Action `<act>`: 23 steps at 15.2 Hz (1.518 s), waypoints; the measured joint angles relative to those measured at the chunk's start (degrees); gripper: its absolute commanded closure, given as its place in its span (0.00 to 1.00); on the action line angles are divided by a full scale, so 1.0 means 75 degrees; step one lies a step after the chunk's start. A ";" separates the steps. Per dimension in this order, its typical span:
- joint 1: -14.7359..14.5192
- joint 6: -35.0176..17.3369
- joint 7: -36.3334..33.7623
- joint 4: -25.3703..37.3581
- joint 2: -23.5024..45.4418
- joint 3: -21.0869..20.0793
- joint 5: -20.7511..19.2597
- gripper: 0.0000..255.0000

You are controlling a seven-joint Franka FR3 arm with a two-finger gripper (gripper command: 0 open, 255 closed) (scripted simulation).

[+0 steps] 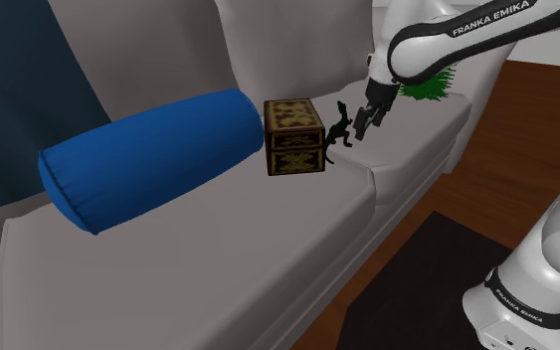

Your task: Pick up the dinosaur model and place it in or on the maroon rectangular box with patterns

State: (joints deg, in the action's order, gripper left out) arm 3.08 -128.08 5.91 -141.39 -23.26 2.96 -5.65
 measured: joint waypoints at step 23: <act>0.0475 -0.3468 -0.0137 0.0990 0.3241 0.0232 -0.1154 0.00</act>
State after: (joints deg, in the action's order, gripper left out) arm 6.64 -154.09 4.88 -133.97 1.05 4.70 -14.30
